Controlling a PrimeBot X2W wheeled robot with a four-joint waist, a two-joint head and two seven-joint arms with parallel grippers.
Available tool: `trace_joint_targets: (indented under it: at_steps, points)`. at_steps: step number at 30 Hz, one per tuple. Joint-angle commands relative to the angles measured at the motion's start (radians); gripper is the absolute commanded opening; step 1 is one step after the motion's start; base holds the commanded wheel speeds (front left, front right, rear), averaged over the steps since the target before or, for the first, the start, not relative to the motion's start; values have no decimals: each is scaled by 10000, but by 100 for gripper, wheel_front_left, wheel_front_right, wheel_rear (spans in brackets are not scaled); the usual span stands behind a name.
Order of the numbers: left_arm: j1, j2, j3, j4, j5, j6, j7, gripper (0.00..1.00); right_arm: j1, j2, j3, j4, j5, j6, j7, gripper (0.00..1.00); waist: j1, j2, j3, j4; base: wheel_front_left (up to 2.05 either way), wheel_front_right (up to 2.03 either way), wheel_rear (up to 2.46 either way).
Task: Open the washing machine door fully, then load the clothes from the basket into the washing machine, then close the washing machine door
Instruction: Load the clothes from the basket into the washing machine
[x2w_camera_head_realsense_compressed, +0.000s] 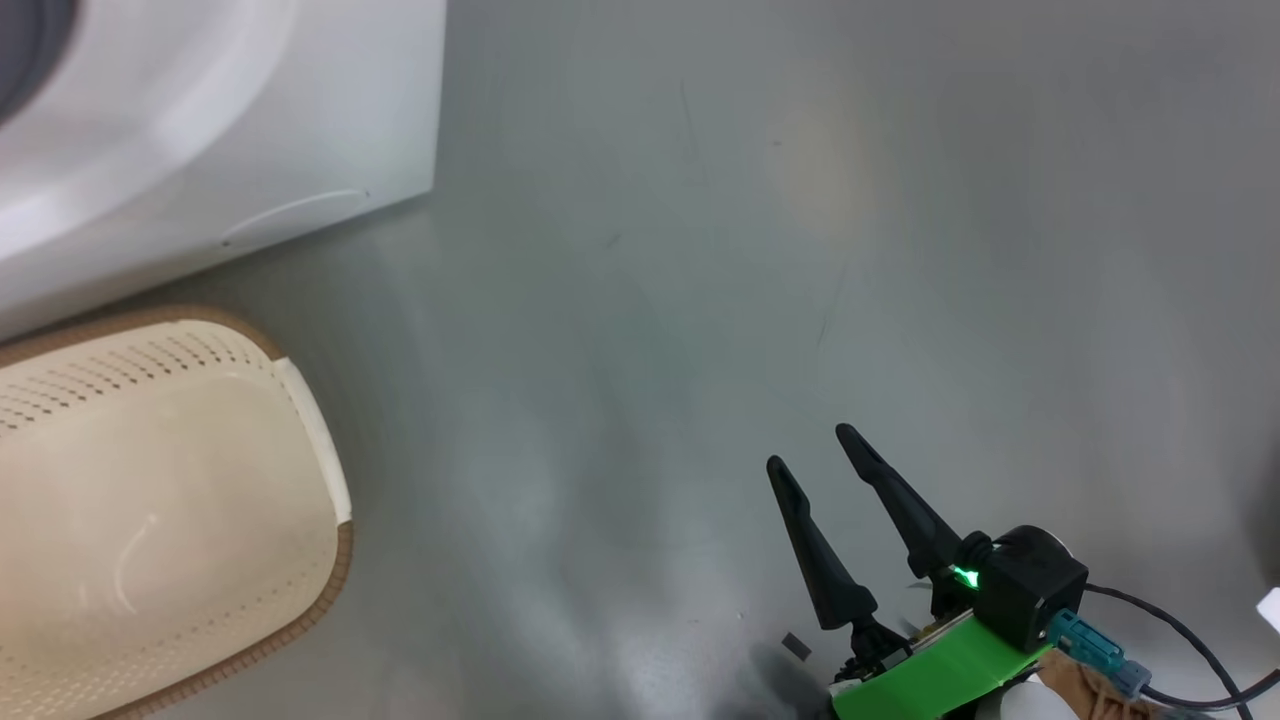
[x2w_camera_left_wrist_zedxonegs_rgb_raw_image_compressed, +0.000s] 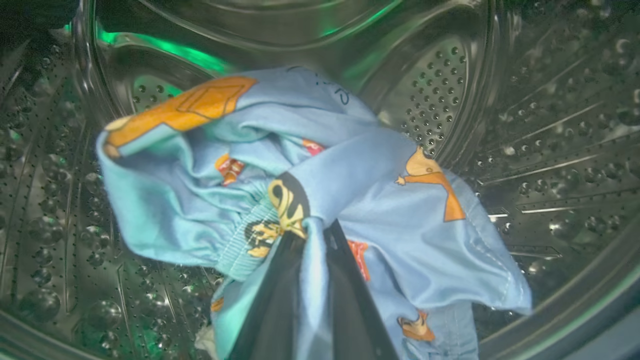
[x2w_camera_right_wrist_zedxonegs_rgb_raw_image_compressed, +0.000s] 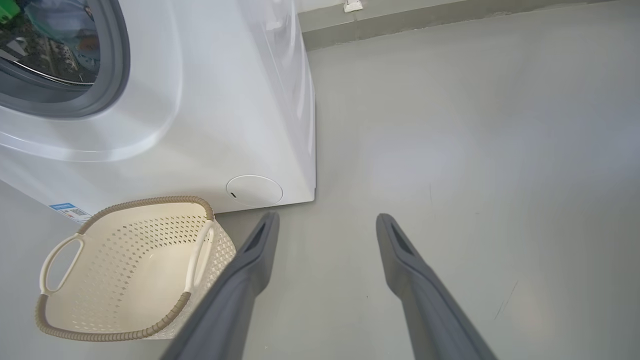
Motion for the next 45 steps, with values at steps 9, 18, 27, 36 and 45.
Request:
trace_joint_targets:
  at_steps: [9,18,27,36,45]
  points:
    - [-447,783,248,306,490,-24,-61,0,274,-28,519,-337,107,27,-48,100,0,-1,389,-109,0,0,0]
    - [-930,630,-179,2061,857,37,-61,21,448,-28,490,-228,117,27,-48,100,0,-1,138,-182,0,0,0]
    - [-1431,468,-532,3165,1042,177,-61,100,518,-28,401,-88,139,27,-48,100,0,-1,-178,-123,0,0,0]
    - [-1464,164,-810,3749,1126,277,-61,100,495,-28,313,144,90,27,-48,100,0,-1,-638,77,0,0,0]
    - [-668,-623,-796,4027,903,503,-61,100,401,-28,241,536,0,27,-48,100,0,-1,-1525,589,0,0,0]
